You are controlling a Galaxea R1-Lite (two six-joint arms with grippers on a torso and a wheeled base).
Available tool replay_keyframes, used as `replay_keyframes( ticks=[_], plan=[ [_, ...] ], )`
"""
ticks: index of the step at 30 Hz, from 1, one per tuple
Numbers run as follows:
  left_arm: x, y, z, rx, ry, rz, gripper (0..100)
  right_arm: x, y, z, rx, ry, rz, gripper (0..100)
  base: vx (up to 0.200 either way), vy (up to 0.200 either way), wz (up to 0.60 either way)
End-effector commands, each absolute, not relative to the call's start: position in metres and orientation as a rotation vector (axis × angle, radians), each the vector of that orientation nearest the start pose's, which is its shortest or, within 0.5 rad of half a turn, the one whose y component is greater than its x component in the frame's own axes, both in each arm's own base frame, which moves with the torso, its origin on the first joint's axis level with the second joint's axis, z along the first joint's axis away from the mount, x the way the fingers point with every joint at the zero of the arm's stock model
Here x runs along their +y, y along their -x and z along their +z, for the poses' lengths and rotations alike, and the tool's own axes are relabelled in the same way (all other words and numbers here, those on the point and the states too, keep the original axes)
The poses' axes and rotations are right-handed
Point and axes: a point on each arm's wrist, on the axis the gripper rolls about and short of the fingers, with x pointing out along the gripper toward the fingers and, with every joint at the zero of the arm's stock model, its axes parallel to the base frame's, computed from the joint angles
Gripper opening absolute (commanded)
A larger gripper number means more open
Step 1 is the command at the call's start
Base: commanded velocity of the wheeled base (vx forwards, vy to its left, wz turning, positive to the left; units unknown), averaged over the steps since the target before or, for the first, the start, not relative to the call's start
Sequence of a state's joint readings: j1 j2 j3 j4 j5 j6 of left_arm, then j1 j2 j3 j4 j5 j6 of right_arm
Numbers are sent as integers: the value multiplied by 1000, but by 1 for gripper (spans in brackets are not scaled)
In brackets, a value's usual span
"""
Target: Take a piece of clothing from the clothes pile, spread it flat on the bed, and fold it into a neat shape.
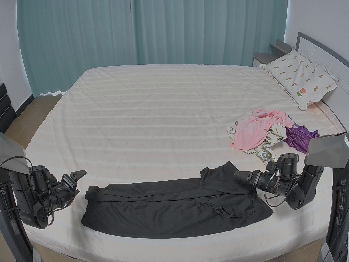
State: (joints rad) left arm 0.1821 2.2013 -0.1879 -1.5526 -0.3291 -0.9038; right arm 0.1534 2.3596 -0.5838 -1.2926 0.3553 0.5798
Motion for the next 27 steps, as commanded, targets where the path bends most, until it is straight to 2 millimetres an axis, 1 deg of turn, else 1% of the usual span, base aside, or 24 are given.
replay_keyframes(
  ticks=[1,4,7,8,11,19,21,22,23,27],
  plan=[
    [32,-260,13,467,1009,30,100,62,-347,-24,616,-609,372,100,0,0,0],
    [32,-261,13,465,1008,29,100,61,-353,-23,611,-611,370,100,0,0,0],
    [32,-262,11,471,1011,31,100,61,-353,-29,675,-610,372,100,0,0,0],
    [32,-262,11,471,1011,31,100,61,-353,-29,676,-609,372,0,0,0,0],
    [32,-263,9,477,1012,36,100,61,-351,-35,698,-598,368,0,0,0,0],
    [32,-262,6,490,1011,41,100,54,-343,-32,706,-603,348,0,0,0,0],
    [32,-261,5,493,1010,42,100,52,-335,-28,715,-605,345,0,0,0,0],
    [32,-261,5,493,1010,42,100,52,-335,-27,714,-604,344,0,0,0,0],
    [32,-261,5,495,1011,44,100,50,-328,-24,721,-605,340,0,0,0,0],
    [32,-261,3,502,1012,47,100,44,-317,-18,731,-601,338,0,0,0,0]
  ],
)
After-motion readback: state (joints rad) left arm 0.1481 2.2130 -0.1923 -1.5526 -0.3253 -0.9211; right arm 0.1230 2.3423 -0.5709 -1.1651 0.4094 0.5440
